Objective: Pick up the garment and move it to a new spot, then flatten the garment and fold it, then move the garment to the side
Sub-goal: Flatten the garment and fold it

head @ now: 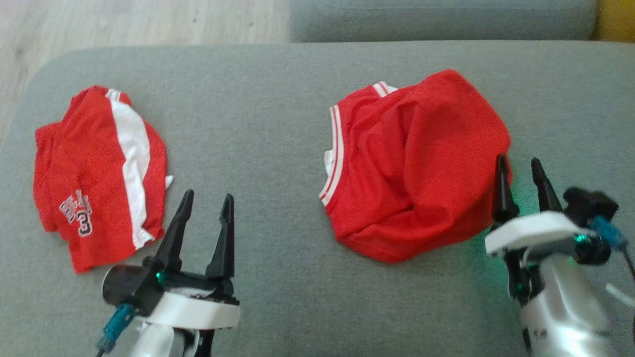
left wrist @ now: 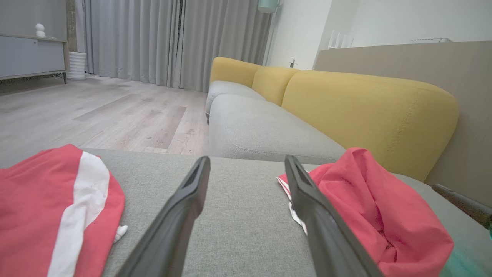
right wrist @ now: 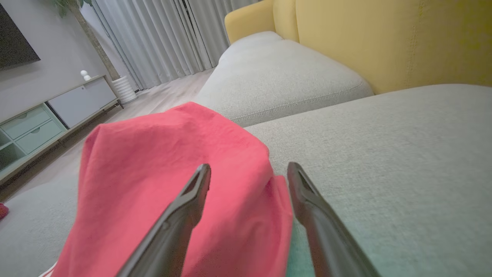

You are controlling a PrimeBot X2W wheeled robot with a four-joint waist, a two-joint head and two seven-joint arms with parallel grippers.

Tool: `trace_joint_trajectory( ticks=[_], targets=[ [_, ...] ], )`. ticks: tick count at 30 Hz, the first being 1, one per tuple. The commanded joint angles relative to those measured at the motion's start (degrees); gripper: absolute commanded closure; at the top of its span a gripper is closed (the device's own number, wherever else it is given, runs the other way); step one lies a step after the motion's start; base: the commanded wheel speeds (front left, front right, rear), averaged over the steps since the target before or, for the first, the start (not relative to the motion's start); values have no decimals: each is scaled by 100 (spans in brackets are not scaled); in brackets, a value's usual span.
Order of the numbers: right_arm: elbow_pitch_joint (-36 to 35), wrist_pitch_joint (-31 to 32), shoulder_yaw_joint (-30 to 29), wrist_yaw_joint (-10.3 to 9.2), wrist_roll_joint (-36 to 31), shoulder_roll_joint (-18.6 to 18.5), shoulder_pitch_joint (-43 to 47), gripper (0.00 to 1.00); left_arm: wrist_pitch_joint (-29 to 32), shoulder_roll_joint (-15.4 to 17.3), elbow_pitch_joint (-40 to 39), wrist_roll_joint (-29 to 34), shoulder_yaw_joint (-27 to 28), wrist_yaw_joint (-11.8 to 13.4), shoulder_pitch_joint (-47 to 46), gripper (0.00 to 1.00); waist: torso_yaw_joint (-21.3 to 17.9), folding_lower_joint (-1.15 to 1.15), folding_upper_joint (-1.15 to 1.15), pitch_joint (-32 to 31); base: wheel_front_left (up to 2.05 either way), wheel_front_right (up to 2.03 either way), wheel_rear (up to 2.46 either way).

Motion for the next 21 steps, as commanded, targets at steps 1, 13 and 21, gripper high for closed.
trace_joint_trajectory(
  ticks=[1,13,21],
  targets=[
    [246,-53,15,44,-50,-30,-521,0,-53,-27,-140,78,209,-54,-327,0,173,-1,0,164,0,0,0],
    [2775,-41,-898,44,-907,-30,-2308,41,-53,-284,-38,104,234,-233,-541,0,624,-1,0,513,0,0,0],
    [2923,-50,-1250,44,-1608,-30,-2814,100,-53,-398,21,77,291,-265,-516,0,661,-1,0,327,0,0,0]
  ],
)
